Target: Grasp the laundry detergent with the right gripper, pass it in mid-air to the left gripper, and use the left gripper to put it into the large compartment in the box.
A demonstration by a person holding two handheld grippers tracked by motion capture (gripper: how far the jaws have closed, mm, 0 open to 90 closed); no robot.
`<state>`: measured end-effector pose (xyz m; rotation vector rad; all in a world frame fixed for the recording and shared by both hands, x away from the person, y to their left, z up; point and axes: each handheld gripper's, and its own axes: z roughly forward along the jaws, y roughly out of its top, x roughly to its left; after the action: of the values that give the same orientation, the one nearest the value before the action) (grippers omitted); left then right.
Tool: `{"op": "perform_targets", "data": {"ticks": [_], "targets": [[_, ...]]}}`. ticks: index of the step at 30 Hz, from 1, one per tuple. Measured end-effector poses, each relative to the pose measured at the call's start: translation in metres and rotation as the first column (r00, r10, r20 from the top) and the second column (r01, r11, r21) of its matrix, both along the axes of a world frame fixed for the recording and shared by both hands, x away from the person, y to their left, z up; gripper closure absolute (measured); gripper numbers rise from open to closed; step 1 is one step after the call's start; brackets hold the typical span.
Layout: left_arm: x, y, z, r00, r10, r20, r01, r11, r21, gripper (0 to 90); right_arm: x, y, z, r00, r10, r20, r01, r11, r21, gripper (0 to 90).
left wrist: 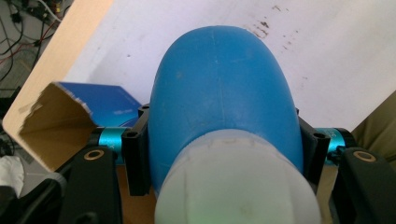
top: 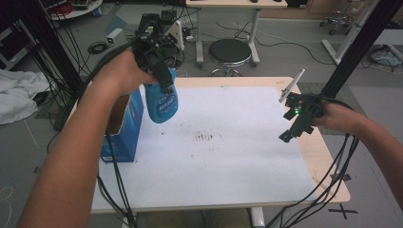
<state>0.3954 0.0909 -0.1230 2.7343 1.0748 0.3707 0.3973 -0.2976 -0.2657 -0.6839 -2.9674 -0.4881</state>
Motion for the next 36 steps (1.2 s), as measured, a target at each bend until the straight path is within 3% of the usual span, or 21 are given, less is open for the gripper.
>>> {"op": "perform_targets", "data": {"ticks": [2,6,10,12,15,18,21,24,28,36], "targets": [[0.001,0.012,0.010,0.9993,0.035,0.010,-0.035,0.9994,-0.008,37.6,0.000,-0.002,-0.001,0.9996,0.028,0.000,-0.028,0.9996,0.002,0.7],[0.001,0.031,0.023,0.9962,0.085,0.019,-0.085,0.9962,-0.021,37.5,0.003,-0.002,-0.002,0.9996,0.026,-0.005,-0.026,0.9997,-0.001,0.8],[0.000,0.044,0.031,0.9907,0.132,0.030,-0.131,0.9908,-0.033,37.6,0.006,-0.002,-0.002,0.9994,0.034,0.005,-0.034,0.9994,0.010,0.9],[-0.003,0.061,0.039,0.9852,0.168,0.035,-0.166,0.9853,-0.038,37.6,0.008,-0.001,-0.001,0.9992,0.035,0.019,-0.035,0.9992,0.019,0.9],[-0.006,0.079,0.046,0.9810,0.190,0.040,-0.188,0.9813,-0.041,37.6,0.008,0.000,-0.001,0.9952,0.055,0.081,-0.055,0.9985,0.001,0.9],[-0.008,0.094,0.050,0.9784,0.199,0.056,-0.197,0.9796,-0.042,37.7,0.011,0.001,-0.002,0.9962,0.042,0.076,-0.039,0.9987,-0.033,0.9],[-0.009,0.102,0.050,0.9767,0.205,0.063,-0.203,0.9785,-0.037,37.7,0.011,0.001,-0.002,0.9968,0.031,0.074,-0.028,0.9991,-0.033,0.9],[-0.008,0.117,0.047,0.9778,0.202,0.056,-0.201,0.9793,-0.019,37.7,0.010,0.001,0.002,0.9968,0.051,0.061,-0.051,0.9987,0.000,0.9],[-0.004,0.126,0.041,0.9768,0.206,0.057,-0.207,0.9784,0.003,37.8,0.009,0.001,0.004,0.9963,0.051,0.069,-0.051,0.9987,-0.003,0.9],[0.004,0.139,0.021,0.9840,0.176,0.029,-0.176,0.9840,0.026,37.8,0.009,0.000,0.004,0.9965,0.040,0.073,-0.040,0.9992,-0.006,0.9]]}}
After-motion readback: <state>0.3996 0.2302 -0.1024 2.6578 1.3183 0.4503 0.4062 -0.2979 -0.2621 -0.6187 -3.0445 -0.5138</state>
